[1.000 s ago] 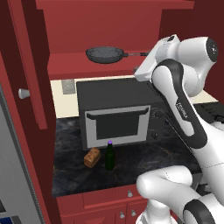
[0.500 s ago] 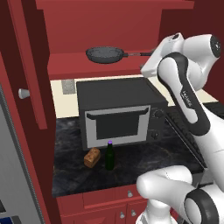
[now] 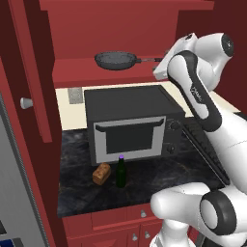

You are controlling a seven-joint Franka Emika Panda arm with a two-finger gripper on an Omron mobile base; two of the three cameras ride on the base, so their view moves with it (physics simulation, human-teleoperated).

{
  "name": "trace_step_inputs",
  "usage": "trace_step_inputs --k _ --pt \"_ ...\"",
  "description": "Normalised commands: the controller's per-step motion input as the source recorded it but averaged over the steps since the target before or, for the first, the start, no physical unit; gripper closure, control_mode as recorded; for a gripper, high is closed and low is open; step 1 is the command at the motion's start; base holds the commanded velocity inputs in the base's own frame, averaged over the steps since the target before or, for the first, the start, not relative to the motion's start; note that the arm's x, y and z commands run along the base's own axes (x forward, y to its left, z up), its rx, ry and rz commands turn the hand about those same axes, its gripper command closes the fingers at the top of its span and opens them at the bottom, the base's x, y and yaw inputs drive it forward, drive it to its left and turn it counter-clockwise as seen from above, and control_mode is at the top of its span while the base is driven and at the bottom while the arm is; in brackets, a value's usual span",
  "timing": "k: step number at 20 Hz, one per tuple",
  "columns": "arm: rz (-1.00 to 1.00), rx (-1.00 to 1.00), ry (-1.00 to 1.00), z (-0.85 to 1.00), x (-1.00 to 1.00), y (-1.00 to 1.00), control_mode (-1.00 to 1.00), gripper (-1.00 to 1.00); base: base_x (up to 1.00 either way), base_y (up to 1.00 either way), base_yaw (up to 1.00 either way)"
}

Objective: Pick the pan from the cabinet and place it on the stove. Then turn on the stove burner for the pan.

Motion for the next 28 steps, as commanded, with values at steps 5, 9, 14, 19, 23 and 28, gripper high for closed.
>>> trace_step_inputs --k 5,9,14,19,23,28 --pt "-0.04 -0.04 0.06 0.0 0.51 -0.09 -1.0 -1.0 0.0 0.0 0.0" --pt "-0.01 0.0 0.08 0.0 0.46 -0.13 -1.0 -1.0 0.0 0.0 0.0" --pt "0.0 0.0 0.11 0.0 0.41 -0.14 -1.0 -1.0 0.0 0.0 0.0" --pt "0.01 0.0 0.12 0.0 0.33 -0.14 -1.0 -1.0 0.0 0.0 0.0" --pt "0.03 0.0 0.05 -0.04 0.22 -0.13 -1.0 -1.0 0.0 0.0 0.0" --pt "0.06 0.0 -0.01 -0.08 0.07 -0.03 -1.0 -1.0 0.0 0.0 0.0"
